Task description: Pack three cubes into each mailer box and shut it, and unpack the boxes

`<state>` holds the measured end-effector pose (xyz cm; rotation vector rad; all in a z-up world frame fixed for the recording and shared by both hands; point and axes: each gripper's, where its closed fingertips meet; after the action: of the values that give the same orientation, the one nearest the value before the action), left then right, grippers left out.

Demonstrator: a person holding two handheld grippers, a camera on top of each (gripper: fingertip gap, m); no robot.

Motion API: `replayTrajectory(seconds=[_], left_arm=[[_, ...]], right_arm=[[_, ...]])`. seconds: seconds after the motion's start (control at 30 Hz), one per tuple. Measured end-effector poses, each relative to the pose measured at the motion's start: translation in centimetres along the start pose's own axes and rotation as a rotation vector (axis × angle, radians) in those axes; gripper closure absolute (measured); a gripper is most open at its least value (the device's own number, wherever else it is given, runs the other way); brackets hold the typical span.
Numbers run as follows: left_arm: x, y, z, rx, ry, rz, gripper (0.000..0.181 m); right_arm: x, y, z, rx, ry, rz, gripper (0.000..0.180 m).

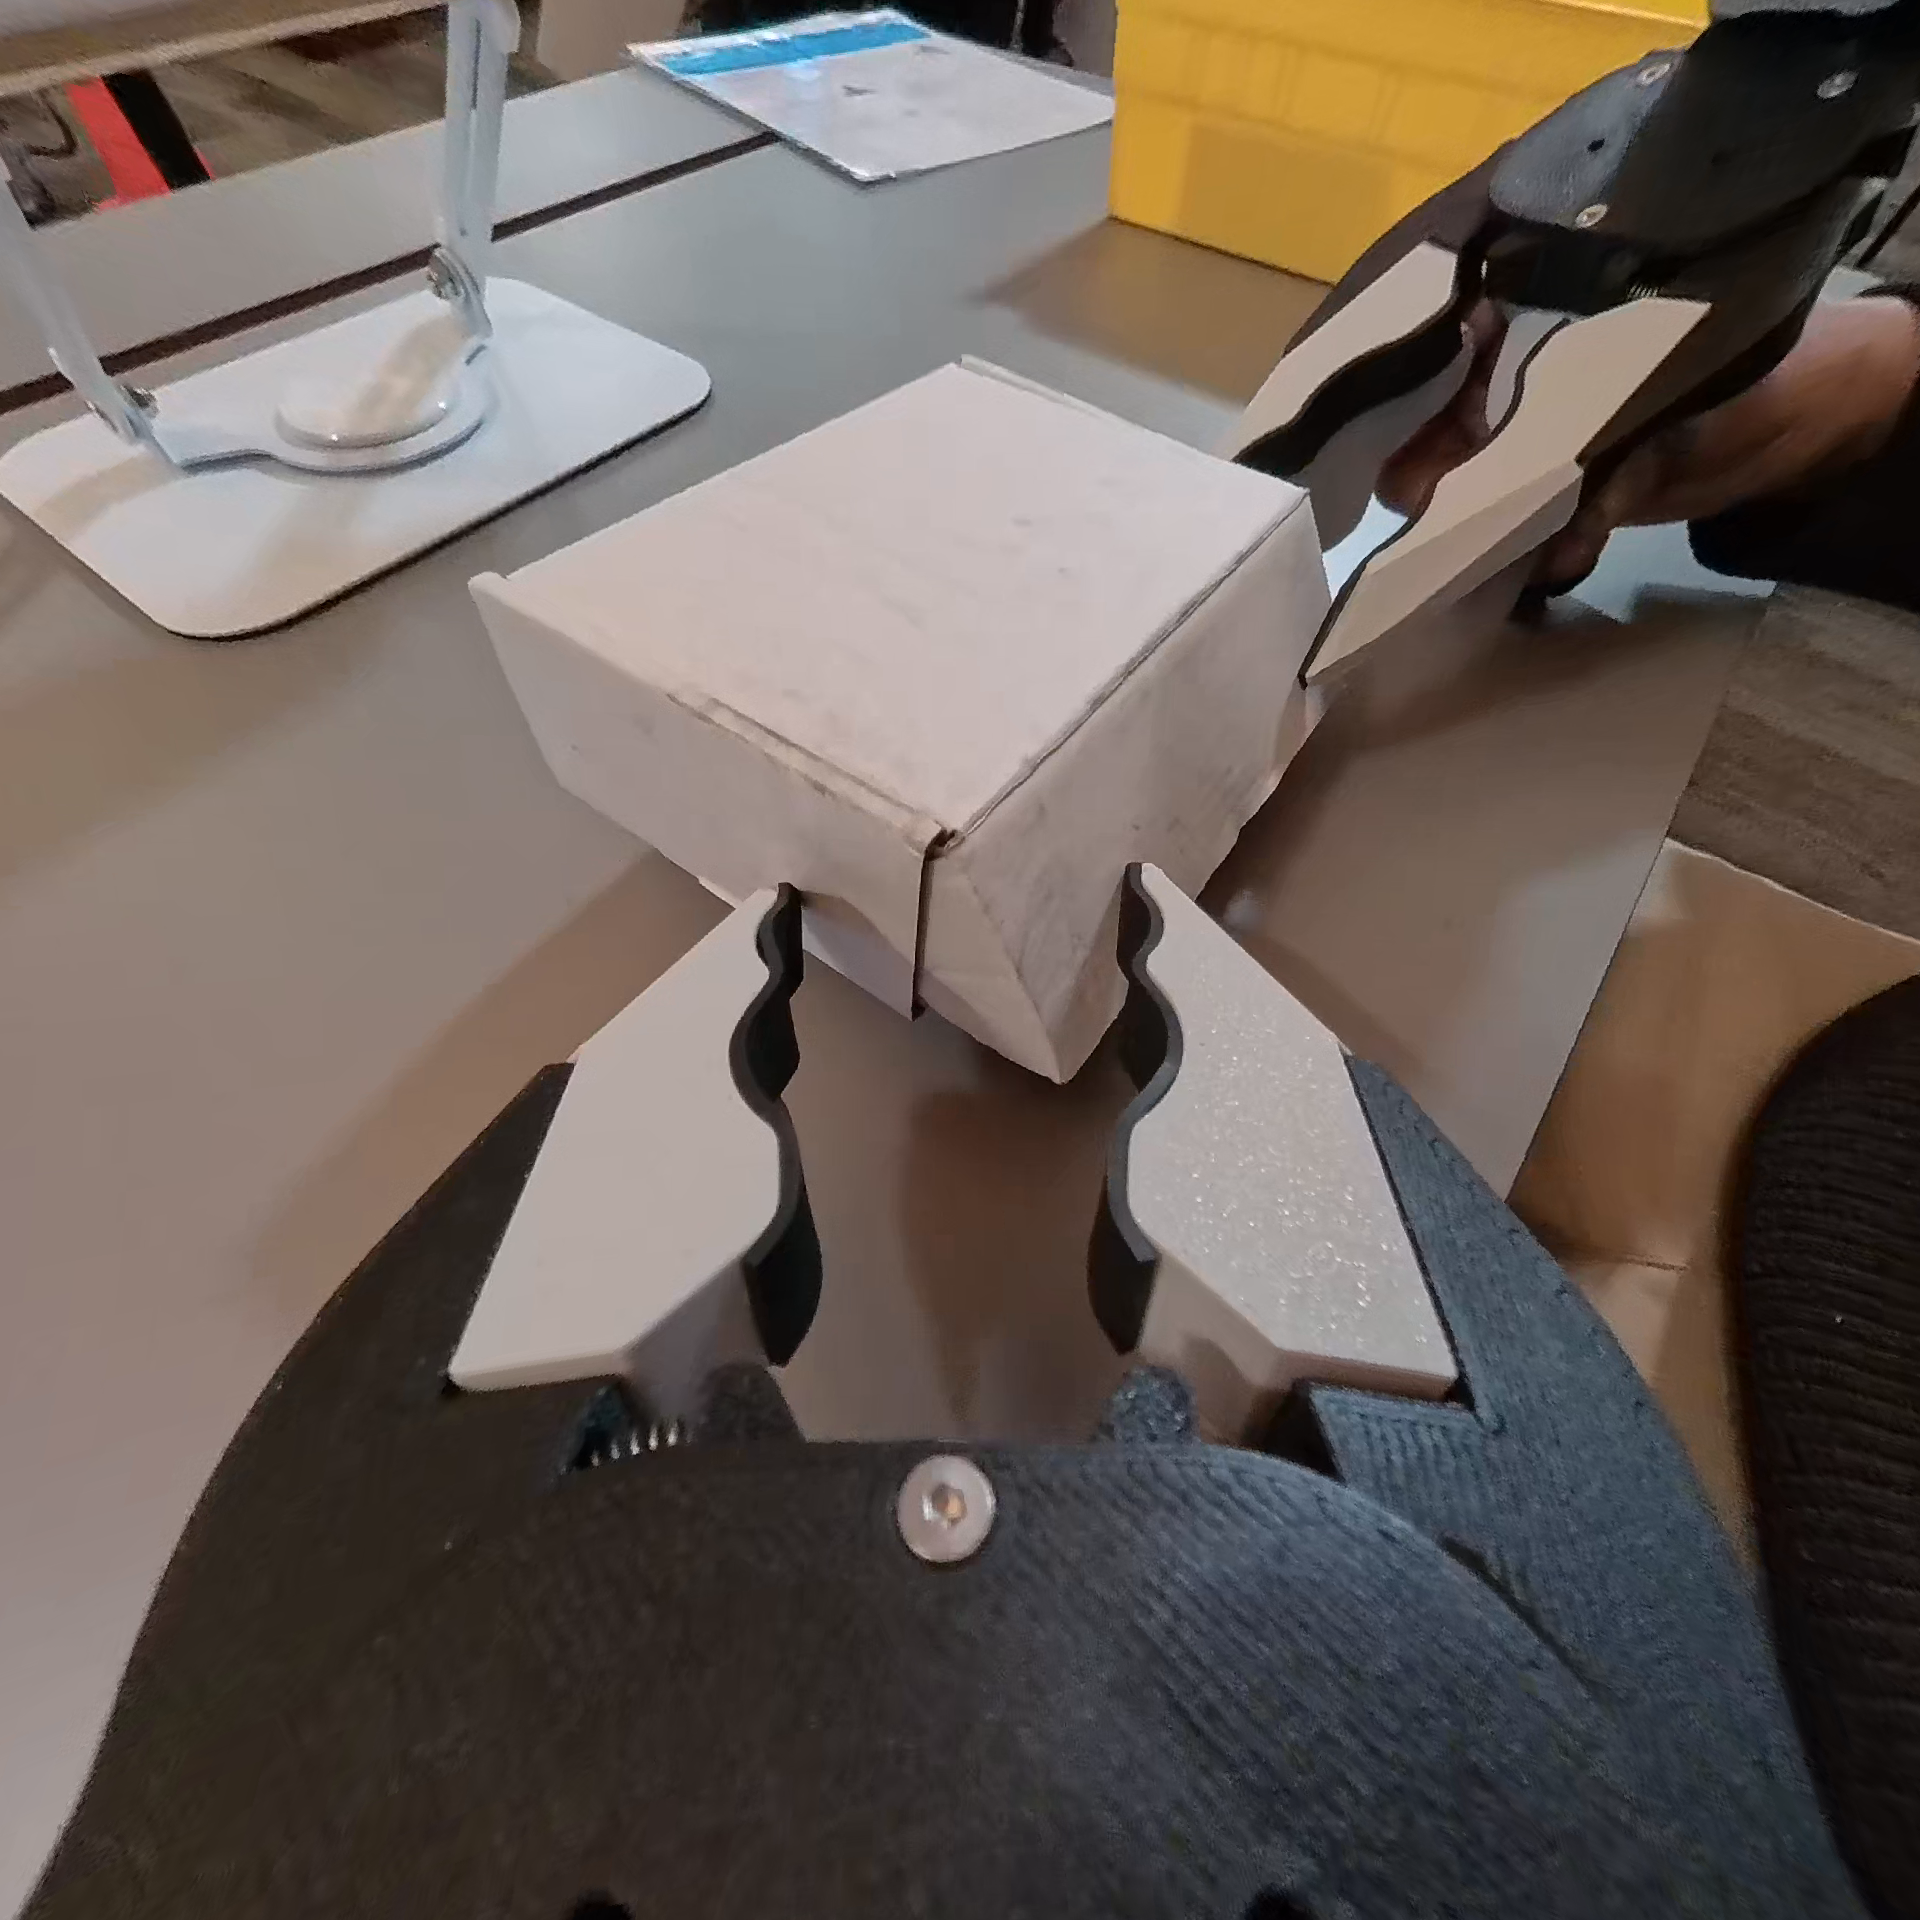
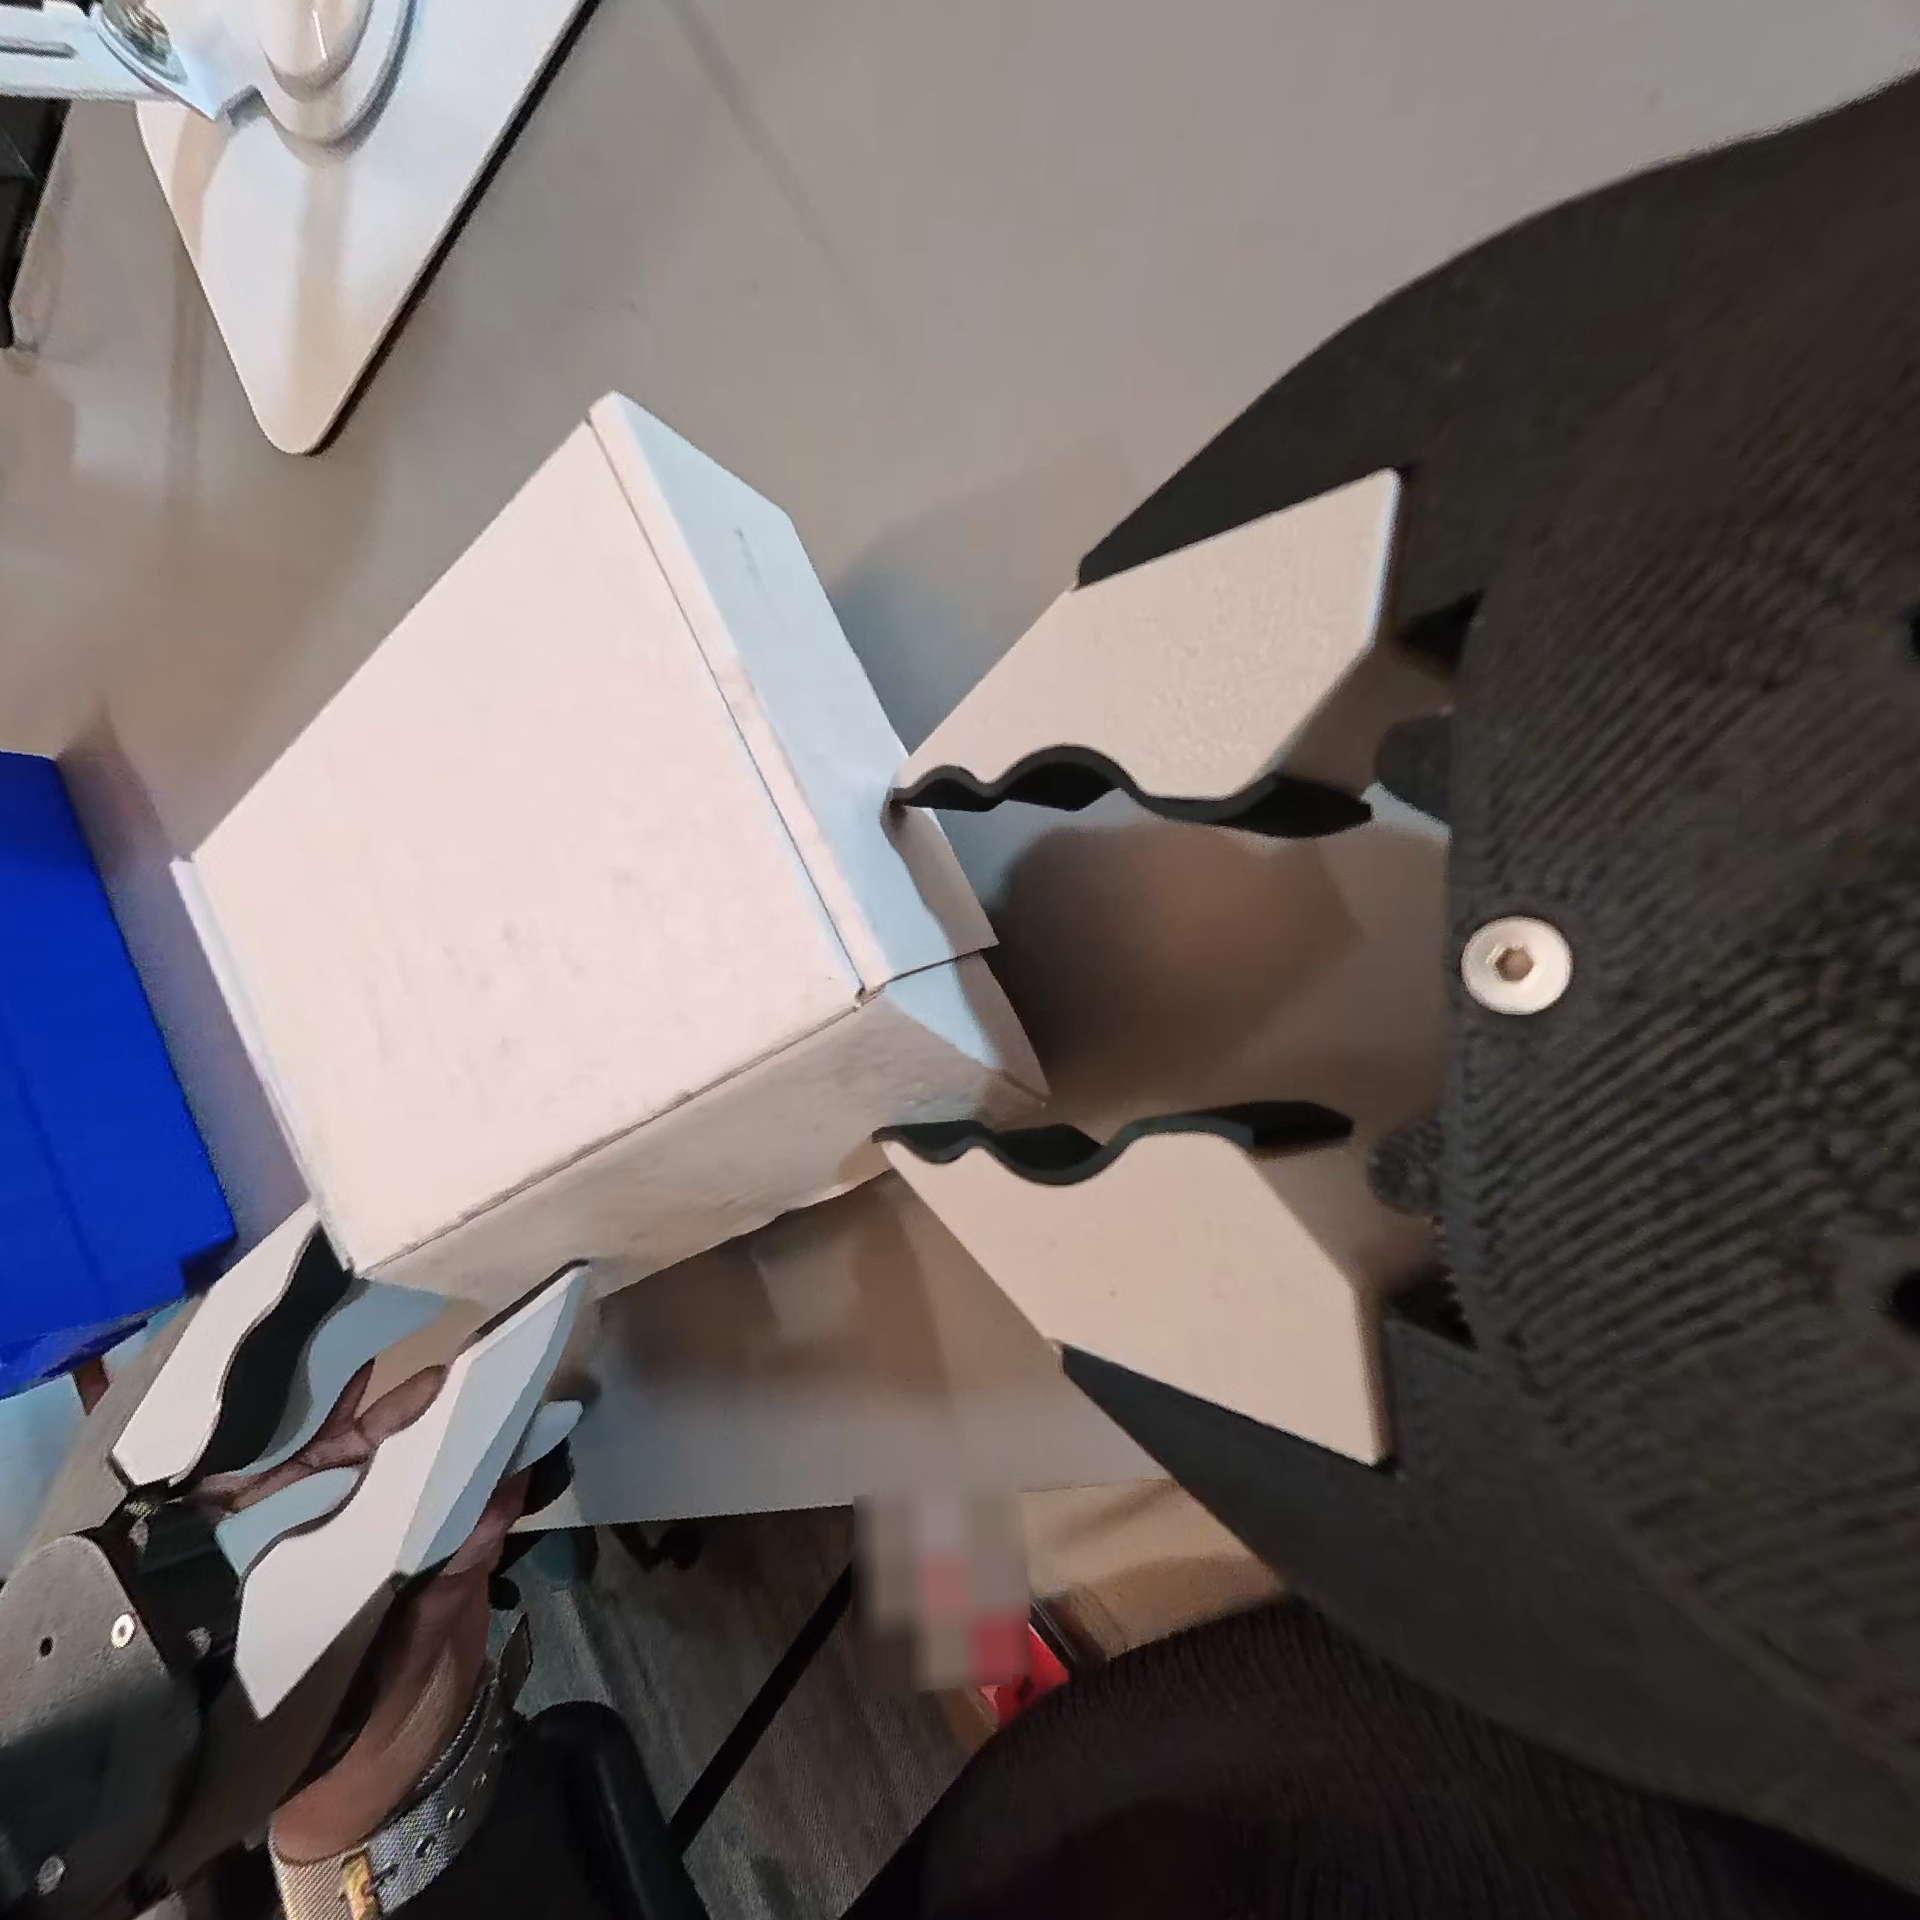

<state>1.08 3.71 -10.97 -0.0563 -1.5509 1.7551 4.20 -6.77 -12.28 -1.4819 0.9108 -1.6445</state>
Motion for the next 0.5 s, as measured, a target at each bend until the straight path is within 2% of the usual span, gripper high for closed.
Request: replayTrajectory(seconds=[0.5], left_arm=[[-0.2,1.06,-0.07,-0.004,-0.012,-0.058,0.124]], right_arm=[[0.32,0.03,-0.13,-0.014,-0.009,-0.001,0.127]])
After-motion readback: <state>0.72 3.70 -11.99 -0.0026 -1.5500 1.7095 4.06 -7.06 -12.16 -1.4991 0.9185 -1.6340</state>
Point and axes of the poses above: each gripper's, where its closed fingertips meet, x back along the fingers, y out of its underside, z = x × y across the jaws, and after that the axes turned 15 degrees about x, right-handed
